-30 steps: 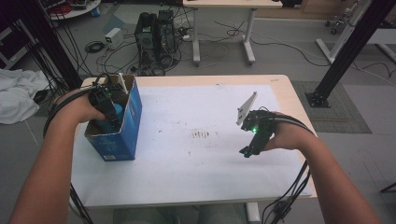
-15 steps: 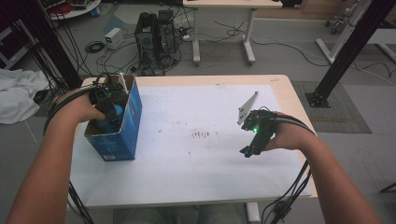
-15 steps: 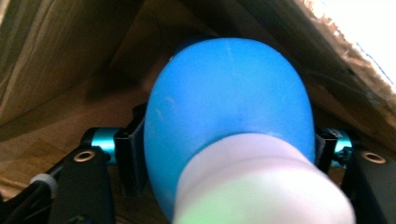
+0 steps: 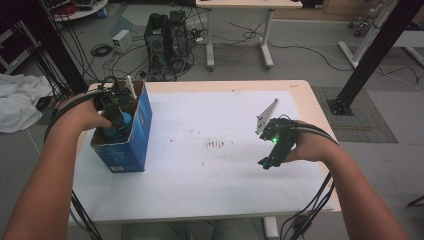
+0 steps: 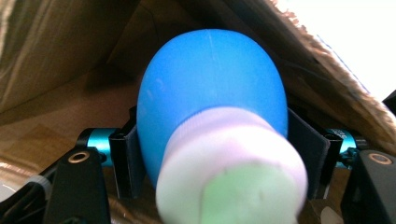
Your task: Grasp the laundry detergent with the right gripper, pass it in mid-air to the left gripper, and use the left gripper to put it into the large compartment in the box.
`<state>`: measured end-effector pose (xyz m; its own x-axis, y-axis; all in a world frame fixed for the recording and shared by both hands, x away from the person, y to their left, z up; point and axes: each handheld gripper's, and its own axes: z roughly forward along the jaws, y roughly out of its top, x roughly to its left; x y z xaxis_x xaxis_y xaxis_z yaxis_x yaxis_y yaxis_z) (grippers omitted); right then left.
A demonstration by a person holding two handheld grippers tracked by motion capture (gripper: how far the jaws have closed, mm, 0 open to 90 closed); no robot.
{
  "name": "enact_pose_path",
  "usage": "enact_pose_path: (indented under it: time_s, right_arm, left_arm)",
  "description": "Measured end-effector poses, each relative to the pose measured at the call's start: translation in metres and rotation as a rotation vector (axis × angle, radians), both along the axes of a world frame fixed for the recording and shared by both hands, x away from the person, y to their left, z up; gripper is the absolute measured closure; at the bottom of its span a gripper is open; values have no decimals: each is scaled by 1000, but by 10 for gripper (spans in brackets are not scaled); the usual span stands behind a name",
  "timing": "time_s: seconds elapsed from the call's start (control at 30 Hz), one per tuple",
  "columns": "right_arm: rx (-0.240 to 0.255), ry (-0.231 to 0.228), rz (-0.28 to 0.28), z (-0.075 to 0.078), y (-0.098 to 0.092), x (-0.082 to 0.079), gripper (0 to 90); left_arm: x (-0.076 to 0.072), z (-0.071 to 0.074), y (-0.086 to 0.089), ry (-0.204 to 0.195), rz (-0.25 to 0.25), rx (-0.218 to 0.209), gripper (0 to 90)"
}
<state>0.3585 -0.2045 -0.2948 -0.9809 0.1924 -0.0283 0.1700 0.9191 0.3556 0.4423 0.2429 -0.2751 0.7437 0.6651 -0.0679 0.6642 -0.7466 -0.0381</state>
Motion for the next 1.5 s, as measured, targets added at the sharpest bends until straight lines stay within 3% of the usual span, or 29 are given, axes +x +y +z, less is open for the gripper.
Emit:
enact_pose_path:
  time_s: [0.03, 0.17, 0.23, 0.3, 0.8, 0.93, 1.03, 1.13, 1.3, 1.4, 1.5]
  right_arm:
    - [1, 1, 3, 0, 0, 0, 130]
    - [-1, -2, 9, 2, 2, 0, 130]
    - [3, 0, 8, 2, 2, 0, 130]
    - [-2, 1, 10, 3, 2, 0, 130]
    - [-4, 2, 18, 4, 6, 2, 130]
    - [-3, -1, 16, 5, 7, 2, 130]
    - [-1, -1, 15, 6, 7, 2, 130]
    - [-9, 6, 13, 5, 7, 2, 130]
    - [-8, 4, 18, 6, 6, 2, 130]
    - [-12, 11, 11, 7, 5, 1, 130]
    - [-12, 9, 11, 7, 4, 1, 130]
  left_arm:
    - [1, 3, 1, 8, -27, 17, 312]
    - [-1, 9, 1, -8, -19, 10, 299]
    - [-1, 14, 2, 4, -37, 22, 298]
    - [-3, 18, 3, -5, -17, 12, 298]
    - [-5, 52, 3, -30, -20, 23, 260]
    - [-7, 60, 0, -42, -13, 9, 260]
    - [-7, 67, -2, -45, -33, 33, 241]
    - [-9, 73, -5, -66, -26, 23, 232]
    - [-12, 82, -11, -79, -47, 20, 196]
    - [-13, 87, -16, -67, -80, 20, 177]
    - [-15, 92, -23, -78, -116, 24, 169]
